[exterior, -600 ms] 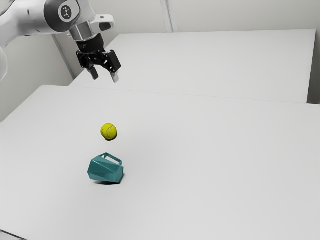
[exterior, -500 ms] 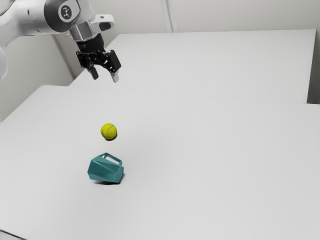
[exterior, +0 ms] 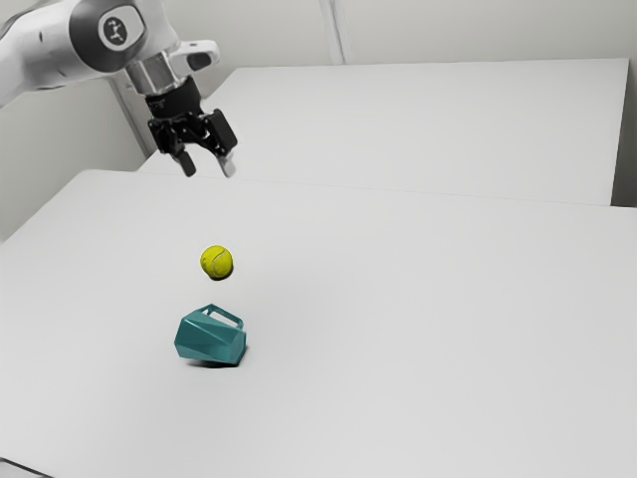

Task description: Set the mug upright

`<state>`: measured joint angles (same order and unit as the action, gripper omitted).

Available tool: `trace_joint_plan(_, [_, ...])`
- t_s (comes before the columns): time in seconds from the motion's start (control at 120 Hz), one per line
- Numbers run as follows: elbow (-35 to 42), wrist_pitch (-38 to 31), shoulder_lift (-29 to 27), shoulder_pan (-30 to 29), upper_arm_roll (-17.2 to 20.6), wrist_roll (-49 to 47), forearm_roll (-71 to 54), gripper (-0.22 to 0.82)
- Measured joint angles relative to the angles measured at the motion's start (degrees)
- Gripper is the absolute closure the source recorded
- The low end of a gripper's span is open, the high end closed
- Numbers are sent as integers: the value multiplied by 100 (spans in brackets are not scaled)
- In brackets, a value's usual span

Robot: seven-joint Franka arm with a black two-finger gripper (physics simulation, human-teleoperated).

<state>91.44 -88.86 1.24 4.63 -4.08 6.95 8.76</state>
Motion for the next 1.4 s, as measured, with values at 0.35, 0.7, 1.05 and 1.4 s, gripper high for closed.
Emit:
trace_joint_plan(0.35, [904, 693, -560, -143, -1360, 556, 1353, 0])
trace_joint_plan(0.7, [2261, 737, -788, -503, -2304, 1638, 1888, 0])
trace_joint_plan(1.05, [3236, -136, -507, -593, -2492, 2568, 2354, 0])
trace_joint_plan(1.4, [3763, -963, -175, -606, -2492, 3117, 3058, 0])
